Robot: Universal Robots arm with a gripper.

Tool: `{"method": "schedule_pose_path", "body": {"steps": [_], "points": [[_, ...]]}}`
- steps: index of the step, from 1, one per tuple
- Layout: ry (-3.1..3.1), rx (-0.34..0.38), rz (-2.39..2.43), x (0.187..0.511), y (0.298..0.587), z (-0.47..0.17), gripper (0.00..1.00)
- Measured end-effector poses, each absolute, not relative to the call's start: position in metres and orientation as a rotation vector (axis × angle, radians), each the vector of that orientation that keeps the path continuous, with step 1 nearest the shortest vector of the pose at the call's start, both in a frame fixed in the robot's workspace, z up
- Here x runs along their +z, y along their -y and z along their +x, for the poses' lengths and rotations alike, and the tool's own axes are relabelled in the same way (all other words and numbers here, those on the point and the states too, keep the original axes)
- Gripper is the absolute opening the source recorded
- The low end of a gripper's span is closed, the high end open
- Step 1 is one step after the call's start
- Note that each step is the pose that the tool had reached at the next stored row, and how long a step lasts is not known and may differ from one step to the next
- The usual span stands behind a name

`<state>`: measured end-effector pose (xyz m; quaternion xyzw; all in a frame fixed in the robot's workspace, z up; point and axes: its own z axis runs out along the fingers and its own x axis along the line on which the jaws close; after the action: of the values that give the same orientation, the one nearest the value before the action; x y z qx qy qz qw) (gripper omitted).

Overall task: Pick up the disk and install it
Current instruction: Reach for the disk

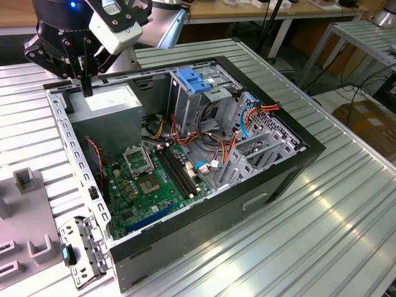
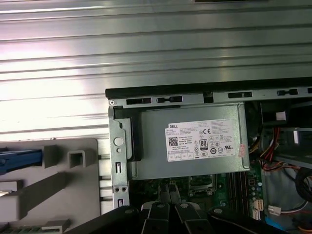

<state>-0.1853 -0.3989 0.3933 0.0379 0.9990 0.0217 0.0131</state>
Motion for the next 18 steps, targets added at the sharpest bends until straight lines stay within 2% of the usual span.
{"method": "schedule_pose_path", "body": {"steps": [18], "points": [[-3.112,0.068,0.118,0.393,0.399,-0.196,0.11]]}}
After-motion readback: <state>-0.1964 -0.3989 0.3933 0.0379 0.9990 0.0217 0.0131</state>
